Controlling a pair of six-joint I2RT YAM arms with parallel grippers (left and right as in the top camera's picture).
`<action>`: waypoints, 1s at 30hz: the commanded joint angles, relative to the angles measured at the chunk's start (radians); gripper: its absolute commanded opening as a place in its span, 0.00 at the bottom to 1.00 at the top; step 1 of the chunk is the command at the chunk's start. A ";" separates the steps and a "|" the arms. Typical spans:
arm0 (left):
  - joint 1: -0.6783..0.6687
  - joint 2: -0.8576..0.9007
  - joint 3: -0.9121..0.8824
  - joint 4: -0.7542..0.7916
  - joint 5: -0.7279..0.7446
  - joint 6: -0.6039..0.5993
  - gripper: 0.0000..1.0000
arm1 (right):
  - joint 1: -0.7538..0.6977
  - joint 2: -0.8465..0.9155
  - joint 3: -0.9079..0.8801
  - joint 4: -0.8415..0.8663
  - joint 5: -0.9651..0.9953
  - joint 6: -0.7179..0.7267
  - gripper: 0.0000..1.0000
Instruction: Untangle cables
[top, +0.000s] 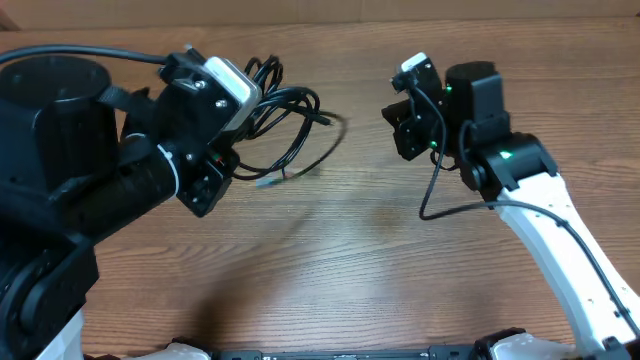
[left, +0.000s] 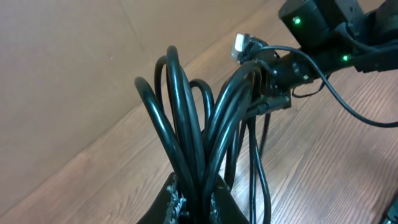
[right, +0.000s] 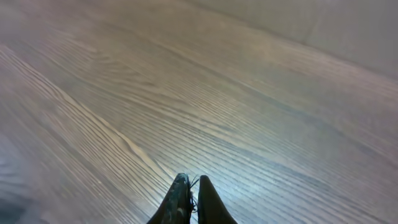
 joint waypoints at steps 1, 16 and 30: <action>0.000 0.066 -0.011 0.004 -0.018 -0.027 0.04 | 0.000 -0.032 0.010 0.018 -0.010 0.048 0.04; -0.003 0.219 -0.011 0.006 0.008 0.015 0.04 | 0.000 -0.320 0.093 -0.010 -0.340 0.110 0.94; -0.003 0.256 -0.011 -0.066 0.250 0.018 0.04 | 0.131 -0.237 0.092 -0.032 -0.313 0.016 0.81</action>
